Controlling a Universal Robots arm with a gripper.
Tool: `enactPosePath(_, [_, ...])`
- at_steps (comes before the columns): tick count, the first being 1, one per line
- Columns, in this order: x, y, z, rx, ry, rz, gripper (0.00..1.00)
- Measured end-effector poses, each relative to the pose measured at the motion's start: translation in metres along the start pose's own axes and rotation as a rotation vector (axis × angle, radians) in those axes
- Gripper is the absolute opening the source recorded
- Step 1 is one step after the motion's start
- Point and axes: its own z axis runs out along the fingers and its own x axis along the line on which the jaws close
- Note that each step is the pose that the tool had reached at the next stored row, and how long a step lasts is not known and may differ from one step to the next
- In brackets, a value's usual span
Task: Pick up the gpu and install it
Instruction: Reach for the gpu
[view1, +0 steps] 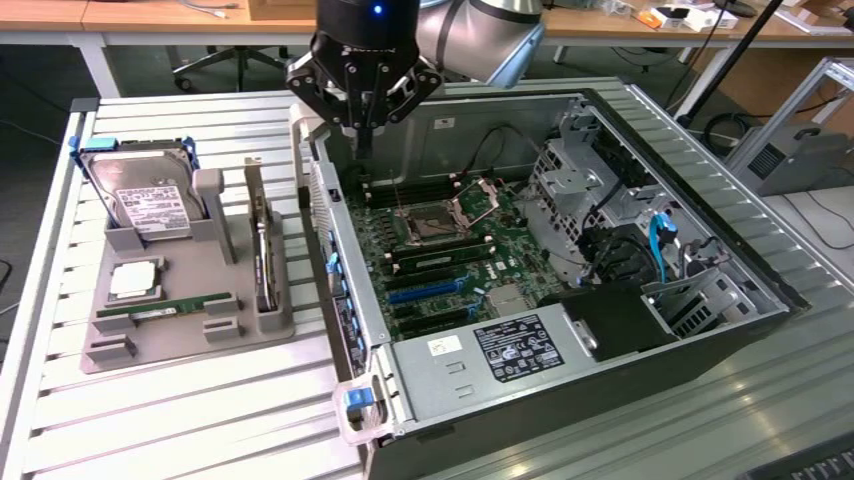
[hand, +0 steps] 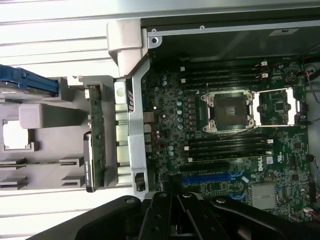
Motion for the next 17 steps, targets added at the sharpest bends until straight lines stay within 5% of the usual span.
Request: enactPosePath(17, [0.007,-0.0005,-0.0002,0.0002,0.0,0.0,0.11])
